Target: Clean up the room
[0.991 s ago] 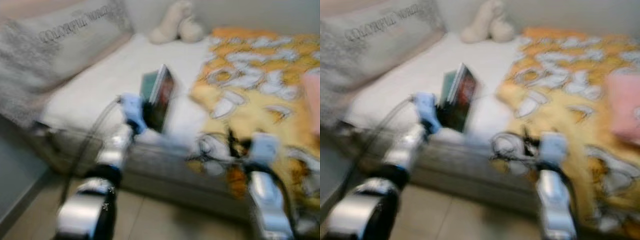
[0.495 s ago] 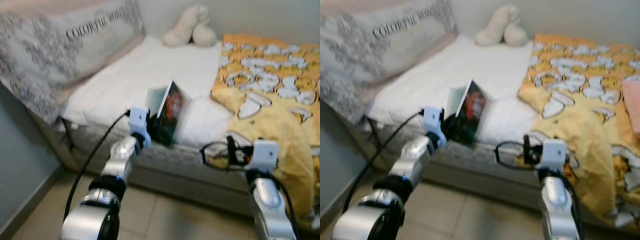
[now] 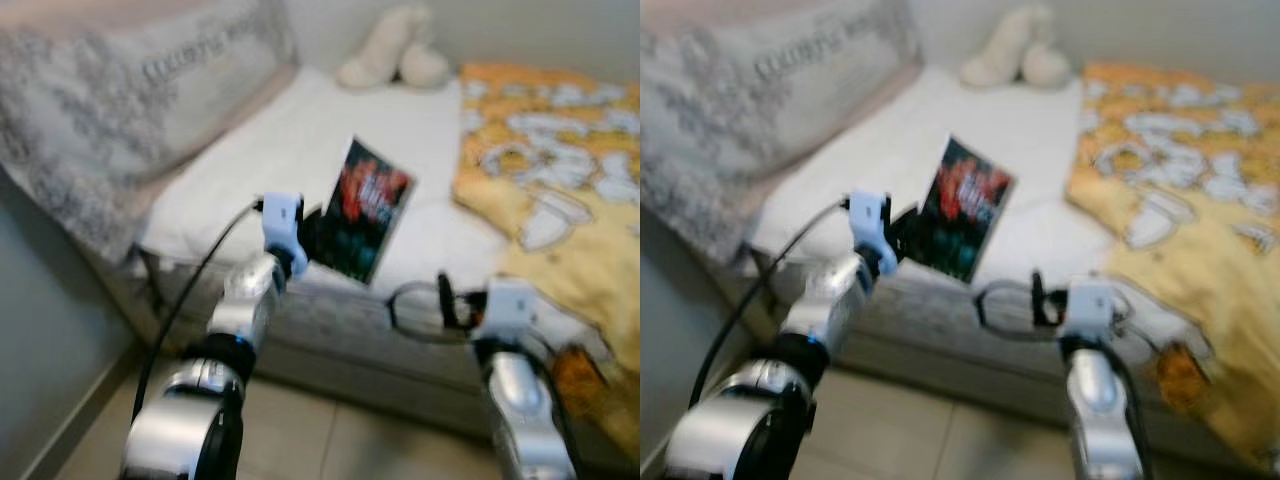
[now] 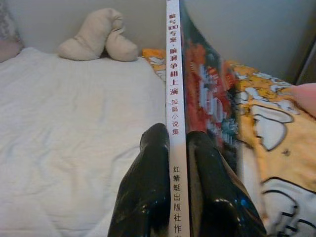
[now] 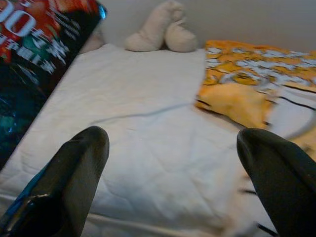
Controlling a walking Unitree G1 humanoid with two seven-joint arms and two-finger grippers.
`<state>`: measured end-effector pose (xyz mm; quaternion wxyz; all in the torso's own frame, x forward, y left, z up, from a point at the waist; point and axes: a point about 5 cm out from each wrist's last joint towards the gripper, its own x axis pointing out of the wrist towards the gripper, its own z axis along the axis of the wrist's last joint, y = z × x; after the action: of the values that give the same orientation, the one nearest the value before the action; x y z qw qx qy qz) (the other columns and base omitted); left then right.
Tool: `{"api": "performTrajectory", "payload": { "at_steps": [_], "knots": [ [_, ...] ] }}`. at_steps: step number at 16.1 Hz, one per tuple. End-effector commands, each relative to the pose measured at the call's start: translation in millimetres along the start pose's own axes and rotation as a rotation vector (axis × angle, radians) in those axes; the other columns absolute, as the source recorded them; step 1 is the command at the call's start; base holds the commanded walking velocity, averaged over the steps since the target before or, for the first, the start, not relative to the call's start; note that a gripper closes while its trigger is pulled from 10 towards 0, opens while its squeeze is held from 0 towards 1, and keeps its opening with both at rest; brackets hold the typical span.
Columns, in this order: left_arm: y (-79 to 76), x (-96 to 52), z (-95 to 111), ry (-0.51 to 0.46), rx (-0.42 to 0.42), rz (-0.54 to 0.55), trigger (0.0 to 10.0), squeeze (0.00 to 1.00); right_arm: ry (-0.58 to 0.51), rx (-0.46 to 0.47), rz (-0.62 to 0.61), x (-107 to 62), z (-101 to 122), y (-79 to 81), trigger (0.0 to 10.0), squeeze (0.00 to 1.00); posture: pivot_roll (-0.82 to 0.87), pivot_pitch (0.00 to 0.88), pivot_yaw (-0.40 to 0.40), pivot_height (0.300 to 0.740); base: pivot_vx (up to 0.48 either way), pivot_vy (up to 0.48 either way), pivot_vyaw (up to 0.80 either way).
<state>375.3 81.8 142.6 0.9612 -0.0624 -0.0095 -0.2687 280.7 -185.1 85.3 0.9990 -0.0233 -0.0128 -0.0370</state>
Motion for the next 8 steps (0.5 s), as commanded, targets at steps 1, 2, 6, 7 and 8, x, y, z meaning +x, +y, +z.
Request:
{"api": "performTrajectory", "payload": {
  "at_steps": [1,2,6,7,8],
  "knots": [
    [9.4,2.1,15.6,-0.036,0.039,0.013,10.0,0.0,-0.014,0.01,0.025,0.0,2.0,9.0,10.0,0.0,0.02,0.0,0.073,0.74,0.461,0.0,0.0],
    [10.1,2.2,15.4,-0.03,0.04,0.012,10.0,0.0,-0.015,0.008,0.023,-0.4,2.3,8.5,10.0,0.0,0.02,0.0,0.074,0.74,0.461,0.0,0.0],
    [6.5,3.4,13.5,-0.02,0.047,-0.007,10.0,0.0,-0.015,-0.03,0.054,-2.1,1.9,11.2,10.0,0.0,0.01,0.0,0.075,0.74,0.458,0.0,0.0],
    [6.3,3.4,13.0,-0.019,0.047,-0.009,10.0,0.0,-0.016,-0.026,0.053,-2.4,2.0,11.5,10.0,0.0,0.01,0.0,0.074,0.74,0.458,0.0,0.0],
    [6.2,3.3,12.3,-0.017,0.048,-0.01,10.0,0.0,-0.016,-0.016,0.042,-2.6,1.9,10.6,10.0,0.0,0.01,0.0,0.071,0.74,0.458,0.0,0.0]
  ]
}}
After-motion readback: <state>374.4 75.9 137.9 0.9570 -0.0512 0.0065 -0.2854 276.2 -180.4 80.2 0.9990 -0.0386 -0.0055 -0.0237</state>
